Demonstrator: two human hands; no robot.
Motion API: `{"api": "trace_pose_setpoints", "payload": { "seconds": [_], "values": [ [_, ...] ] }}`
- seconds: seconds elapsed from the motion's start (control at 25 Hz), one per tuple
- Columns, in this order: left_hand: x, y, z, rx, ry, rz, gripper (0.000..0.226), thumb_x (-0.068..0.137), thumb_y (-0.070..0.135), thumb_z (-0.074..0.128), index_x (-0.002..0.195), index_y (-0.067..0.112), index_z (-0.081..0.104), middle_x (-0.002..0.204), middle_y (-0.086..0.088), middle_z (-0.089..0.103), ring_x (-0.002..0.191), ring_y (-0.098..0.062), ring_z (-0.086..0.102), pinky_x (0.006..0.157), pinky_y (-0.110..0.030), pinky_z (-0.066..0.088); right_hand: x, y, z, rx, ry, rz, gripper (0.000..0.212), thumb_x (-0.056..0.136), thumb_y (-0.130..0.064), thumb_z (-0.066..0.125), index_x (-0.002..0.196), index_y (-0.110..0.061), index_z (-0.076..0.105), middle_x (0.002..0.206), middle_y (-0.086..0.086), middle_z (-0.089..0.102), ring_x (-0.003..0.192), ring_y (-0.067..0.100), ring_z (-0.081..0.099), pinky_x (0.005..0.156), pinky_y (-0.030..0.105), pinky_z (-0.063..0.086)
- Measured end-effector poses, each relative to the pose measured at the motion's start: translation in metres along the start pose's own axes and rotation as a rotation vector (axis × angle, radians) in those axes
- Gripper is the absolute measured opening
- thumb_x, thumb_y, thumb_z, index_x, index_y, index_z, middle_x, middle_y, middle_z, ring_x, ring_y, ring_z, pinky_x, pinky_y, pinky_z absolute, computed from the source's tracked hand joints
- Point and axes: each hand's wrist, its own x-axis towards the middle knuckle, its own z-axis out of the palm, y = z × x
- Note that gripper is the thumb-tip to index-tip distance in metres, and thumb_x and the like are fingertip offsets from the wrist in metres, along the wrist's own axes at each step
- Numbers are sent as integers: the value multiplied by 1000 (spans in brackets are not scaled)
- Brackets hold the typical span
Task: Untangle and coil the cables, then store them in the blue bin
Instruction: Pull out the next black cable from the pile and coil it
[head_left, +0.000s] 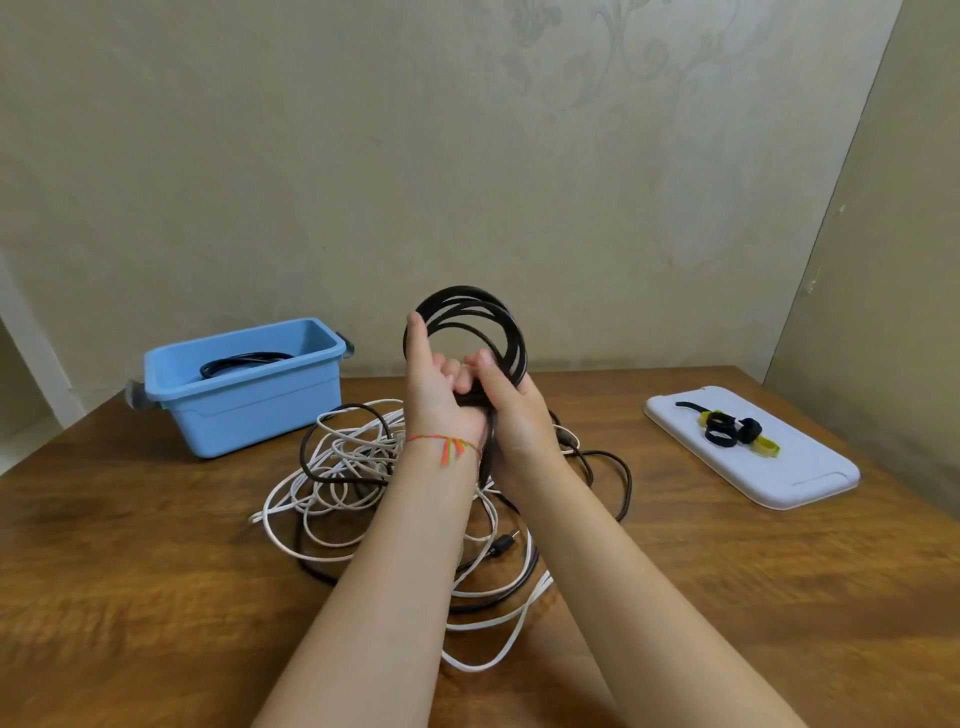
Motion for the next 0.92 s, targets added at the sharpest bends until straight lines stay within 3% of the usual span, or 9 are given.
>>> {"api": "trace_pose_setpoints", "payload": {
  "seconds": [0.04, 0.12, 0.24, 0.36, 0.44, 0.56, 0.72, 0.8, 0.92],
  "values": [
    [-3, -1, 0, 13, -51, -13, 22, 93, 53, 61, 85, 32, 59, 53, 5, 22, 45, -9, 27, 60, -23, 44, 2, -2, 1, 22, 23, -10, 18, 100, -19, 56, 92, -3, 56, 79, 10, 57, 88, 27, 56, 90, 41, 48],
    [2, -2, -9, 69, -88, -61, 52, 94, 52, 61, 59, 21, 36, 55, 3, 30, 48, -12, 39, 64, -28, 51, 6, -10, -2, 8, 64, -25, 23, 101, -20, 54, 89, -1, 59, 83, 13, 60, 88, 27, 58, 90, 41, 49],
    [6, 5, -22, 95, -215, -114, 53, 95, 51, 57, 58, 16, 45, 54, -1, 40, 54, -17, 52, 71, -34, 57, 11, -25, -10, -85, 26, -28, 25, 95, -24, 61, 89, 0, 61, 83, 15, 62, 90, 32, 62, 94, 45, 50],
    [5, 24, -28, 190, -297, -256, 62, 87, 68, 55, 74, 8, 62, 50, -4, 44, 58, -24, 57, 74, -37, 57, 2, -46, -16, -234, -146, 28, 22, 97, -21, 60, 88, -2, 57, 75, 12, 64, 82, 29, 64, 91, 44, 52],
    [7, 36, -35, 311, -372, -344, 77, 82, 79, 47, 79, 4, 64, 42, -4, 38, 56, -26, 53, 77, -36, 50, -7, -61, -17, -339, -257, 115, 19, 100, -13, 54, 84, -3, 54, 73, 14, 66, 74, 25, 66, 79, 34, 55],
    [12, 53, -41, 574, -490, -388, 78, 83, 80, 41, 71, 6, 64, 38, -1, 36, 45, -20, 43, 69, -31, 37, -12, -81, -18, -558, -380, 170, 23, 99, -14, 57, 79, -15, 68, 76, 16, 58, 77, 28, 62, 77, 36, 52],
    [11, 65, -30, 862, -556, -492, 74, 82, 77, 42, 66, 7, 58, 41, 0, 36, 35, -15, 35, 62, -34, 43, -8, -92, -19, -790, -491, 265, 12, 97, -14, 61, 90, -18, 70, 69, 7, 54, 69, 18, 62, 70, 29, 55],
    [8, 61, -24, 946, -497, -473, 67, 82, 74, 47, 55, 13, 49, 43, 1, 33, 36, -14, 31, 53, -29, 40, -7, -92, -19, -832, -498, 269, 9, 96, -14, 63, 102, -15, 69, 71, 7, 59, 71, 18, 64, 71, 30, 55],
    [10, 49, -25, 989, -425, -232, 64, 77, 72, 58, 47, 18, 40, 44, 1, 32, 37, -13, 30, 41, -24, 32, -6, -91, -25, -804, -474, 245, 26, 91, -13, 69, 115, -6, 66, 89, 10, 69, 84, 22, 68, 80, 30, 56]
  ]
}}
